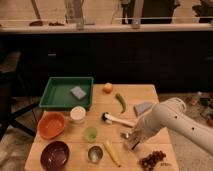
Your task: Place eraser in paper cup
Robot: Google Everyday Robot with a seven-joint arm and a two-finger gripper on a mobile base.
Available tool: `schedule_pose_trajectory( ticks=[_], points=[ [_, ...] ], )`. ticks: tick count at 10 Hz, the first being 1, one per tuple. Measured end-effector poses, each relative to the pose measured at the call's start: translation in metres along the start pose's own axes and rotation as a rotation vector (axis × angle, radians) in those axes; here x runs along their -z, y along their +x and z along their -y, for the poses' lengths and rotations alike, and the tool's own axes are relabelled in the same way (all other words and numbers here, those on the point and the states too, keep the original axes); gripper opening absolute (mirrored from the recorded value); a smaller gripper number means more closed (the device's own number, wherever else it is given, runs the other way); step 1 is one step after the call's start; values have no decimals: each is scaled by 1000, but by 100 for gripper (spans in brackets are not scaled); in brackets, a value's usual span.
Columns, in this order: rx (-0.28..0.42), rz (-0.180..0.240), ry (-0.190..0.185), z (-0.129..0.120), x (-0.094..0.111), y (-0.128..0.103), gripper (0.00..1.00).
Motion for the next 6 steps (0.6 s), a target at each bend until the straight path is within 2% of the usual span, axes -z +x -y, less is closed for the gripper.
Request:
schedule_pose_trajectory(
  ticks=[3, 5, 6],
  points=[
    [15, -3, 4, 17, 22, -6, 0],
    [22, 34, 0, 30, 31, -10, 0],
    [28, 70, -2, 37, 35, -13, 0]
  ],
)
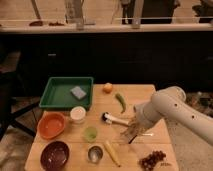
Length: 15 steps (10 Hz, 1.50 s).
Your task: Place eraser in paper cup
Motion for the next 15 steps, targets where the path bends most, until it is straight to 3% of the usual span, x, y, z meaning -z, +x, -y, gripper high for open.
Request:
schedule_pose_trajectory(
  ticks=[3, 7, 15],
  points=[
    [16, 97, 5, 15, 2, -6, 0],
    [79, 156, 3, 49, -6, -29, 0],
    [77, 157, 4, 48, -6, -28, 0]
  ],
)
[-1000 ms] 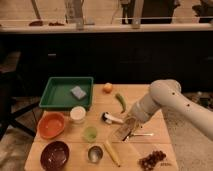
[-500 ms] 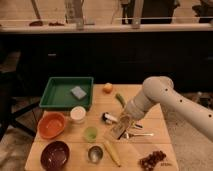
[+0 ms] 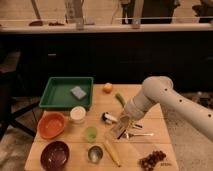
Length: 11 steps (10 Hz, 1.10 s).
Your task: Place eraser in paper cup
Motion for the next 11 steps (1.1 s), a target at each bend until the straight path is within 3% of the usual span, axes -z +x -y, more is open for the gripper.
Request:
schedule_pose_trajectory(
  ticks=[7, 9, 11],
  points=[
    [25, 54, 54, 49, 0, 5, 0],
    [14, 95, 72, 64, -4, 4, 0],
    [10, 163, 95, 82, -9, 2, 0]
  ],
)
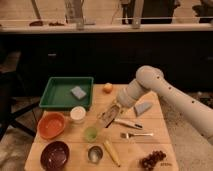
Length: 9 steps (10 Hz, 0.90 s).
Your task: Place eraser in paper cup
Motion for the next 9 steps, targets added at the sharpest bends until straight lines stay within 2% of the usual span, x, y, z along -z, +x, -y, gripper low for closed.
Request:
schedule_pose_trajectory(
  ticks=[2, 5, 7, 9],
  points=[
    [-12, 82, 27, 21, -8, 2, 0],
    [-36, 182, 59, 34, -16, 6, 0],
    [-39, 201, 64, 35, -19, 7, 0],
    [-41, 200, 65, 34, -18, 8, 0]
  ],
)
